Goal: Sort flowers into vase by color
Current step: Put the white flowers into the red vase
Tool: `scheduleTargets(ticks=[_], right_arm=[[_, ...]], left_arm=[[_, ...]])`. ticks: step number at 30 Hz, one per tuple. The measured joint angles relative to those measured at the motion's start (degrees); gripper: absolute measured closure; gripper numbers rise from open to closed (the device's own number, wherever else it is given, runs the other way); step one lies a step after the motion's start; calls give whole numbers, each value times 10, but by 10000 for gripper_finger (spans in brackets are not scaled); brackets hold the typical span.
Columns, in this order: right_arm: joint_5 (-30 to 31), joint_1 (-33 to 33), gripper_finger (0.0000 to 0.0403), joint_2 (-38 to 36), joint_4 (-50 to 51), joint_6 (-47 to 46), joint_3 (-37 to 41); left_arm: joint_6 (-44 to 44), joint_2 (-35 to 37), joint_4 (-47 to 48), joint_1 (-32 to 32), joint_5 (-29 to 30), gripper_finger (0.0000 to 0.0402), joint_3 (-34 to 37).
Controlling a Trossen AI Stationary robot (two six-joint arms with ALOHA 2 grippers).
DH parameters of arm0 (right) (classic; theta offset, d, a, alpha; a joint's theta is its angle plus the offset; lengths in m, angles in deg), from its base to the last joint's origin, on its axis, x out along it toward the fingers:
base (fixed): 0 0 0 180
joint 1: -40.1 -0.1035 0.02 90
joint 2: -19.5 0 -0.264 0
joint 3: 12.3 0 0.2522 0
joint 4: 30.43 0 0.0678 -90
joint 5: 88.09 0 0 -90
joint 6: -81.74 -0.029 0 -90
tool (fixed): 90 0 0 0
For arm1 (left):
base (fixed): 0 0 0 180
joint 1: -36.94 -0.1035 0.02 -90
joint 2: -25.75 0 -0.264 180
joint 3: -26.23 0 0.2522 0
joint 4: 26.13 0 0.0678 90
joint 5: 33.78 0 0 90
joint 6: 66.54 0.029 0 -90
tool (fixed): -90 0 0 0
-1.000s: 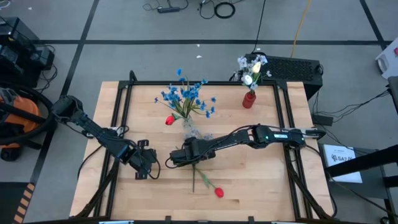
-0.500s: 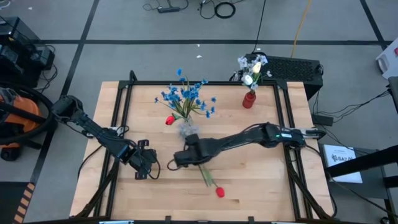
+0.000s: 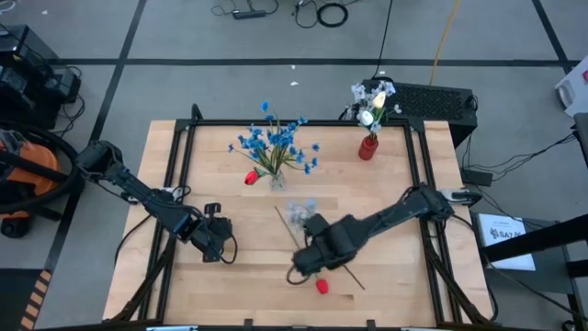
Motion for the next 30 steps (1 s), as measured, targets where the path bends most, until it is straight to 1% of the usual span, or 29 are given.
scheduleTargets(ticks=[3, 6, 9, 11, 12, 13, 15, 18, 20, 23, 26, 30], right_arm=[[-4, -23, 399, -32, 1, -68, 70], [29, -49, 400, -98, -28, -145, 184], [126, -71, 401, -205, -147, -209, 342], [202, -80, 401, -287, -266, -214, 457], [235, -80, 402, -325, -326, -201, 511], [271, -78, 402, -363, -395, -172, 570], [349, -63, 402, -431, -533, -75, 669], [451, -36, 402, -522, -763, 142, 798], [485, -18, 402, -577, -898, 279, 874], [497, 15, 402, -662, -1060, 443, 975], [484, 56, 403, -737, -1233, 603, 1066], [388, 126, 403, -809, -1471, 843, 1148]], left_arm=[[0, 0, -2, -1, 5, 263, 0], [0, 0, -12, -6, 5, 263, 0], [0, 0, -15, -14, 11, 263, 0], [4, 0, -29, -21, 13, 263, 0], [6, 0, -36, -24, 16, 263, 0], [16, 0, -44, -29, 20, 263, 0], [39, 0, -63, -39, 30, 263, 0], [61, 0, -88, -62, 42, 263, 0], [60, 0, -95, -82, 45, 263, 0], [60, 0, -103, -117, 49, 263, -1], [60, 0, -107, -147, 57, 263, -1], [60, 0, -117, -180, 73, 263, -1]])
